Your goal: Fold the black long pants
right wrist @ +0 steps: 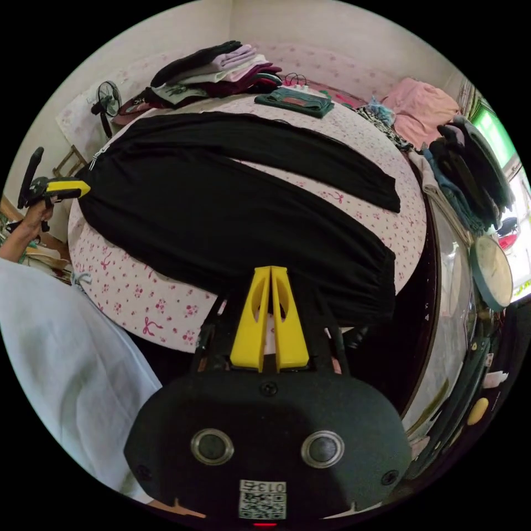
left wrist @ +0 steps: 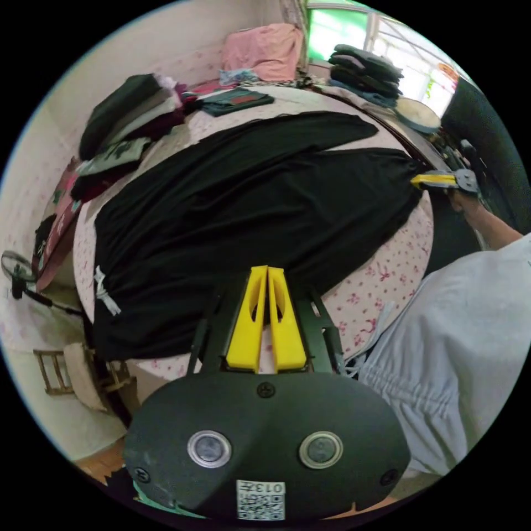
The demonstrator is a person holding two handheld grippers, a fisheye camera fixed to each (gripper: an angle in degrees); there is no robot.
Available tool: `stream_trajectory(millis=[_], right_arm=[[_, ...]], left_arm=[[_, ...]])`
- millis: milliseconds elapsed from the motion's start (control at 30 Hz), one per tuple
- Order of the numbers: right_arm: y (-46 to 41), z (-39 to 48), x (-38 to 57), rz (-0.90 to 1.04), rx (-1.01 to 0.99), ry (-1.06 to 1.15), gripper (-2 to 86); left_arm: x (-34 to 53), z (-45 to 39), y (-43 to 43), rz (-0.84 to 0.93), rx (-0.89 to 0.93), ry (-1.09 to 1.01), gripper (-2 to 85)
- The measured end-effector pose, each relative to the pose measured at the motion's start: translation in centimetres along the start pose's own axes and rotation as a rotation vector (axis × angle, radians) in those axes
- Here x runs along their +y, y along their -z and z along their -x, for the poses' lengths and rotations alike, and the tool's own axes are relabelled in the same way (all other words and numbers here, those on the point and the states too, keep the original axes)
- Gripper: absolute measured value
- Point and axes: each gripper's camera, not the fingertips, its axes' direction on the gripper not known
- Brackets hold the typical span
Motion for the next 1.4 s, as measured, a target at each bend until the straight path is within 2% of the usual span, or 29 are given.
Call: stream_trajectory(millis=[167, 267, 400, 600, 733, 833, 933, 1033, 1100, 1233, 1400], right_arm=[[-1.3, -0.4, 0.3, 0.05, 0.05, 0.02, 0.1], [-0.8, -2.9, 1.1, 0.094, 0.116, -0.07, 0.1], [0.7, -6.5, 0.6, 0.018, 0.09, -0.141, 0.2], [-0.6, -7.0, -4.5, -0.023, 0.038, -0.056, 0.2], [-2.7, -7.6, -6.6, 0.044, 0.028, 0.009, 0.1], [-2.7, -9.8, -6.5, 0.044, 0.028, -0.026, 0.0], [-2.4, -12.8, -6.3, 0.072, 0.053, -0.106, 0.0], [-1.3, -14.8, -6.8, -0.004, 0.031, -0.096, 0.1], [-0.8, -15.9, -7.6, -0.049, 0.03, -0.096, 0.1], [-1.3, -19.0, -11.2, -0.071, -0.039, -0.101, 0.3], [-2.7, -22.0, -16.6, -0.053, 0.0, -0.026, 1.6]], left_arm=[[-1.2, -5.3, -5.6, 0.128, 0.018, -0.134, -0.3], [-0.3, -5.1, -6.3, 0.114, 0.031, -0.117, -0.3], [-2.3, -4.9, -6.6, 0.042, 0.013, -0.115, -0.3], [-8.8, -6.4, -10.8, 0.025, 0.002, -0.186, -0.3], [-10.9, -5.3, -14.1, 0.059, 0.037, -0.145, -0.2], [-11.0, -3.4, -14.8, 0.055, 0.089, -0.088, -0.3], [-10.6, -1.8, -14.9, 0.073, 0.042, -0.065, -0.3], [-10.6, 1.0, -13.8, 0.005, 0.023, -0.029, -0.2], [-11.5, 4.4, -13.4, -0.011, -0.046, 0.047, -0.2], [-13.8, 11.1, -13.7, -0.02, -0.062, 0.171, 0.3], [-19.1, 19.4, -15.5, 0.085, -0.273, 0.173, 3.9]])
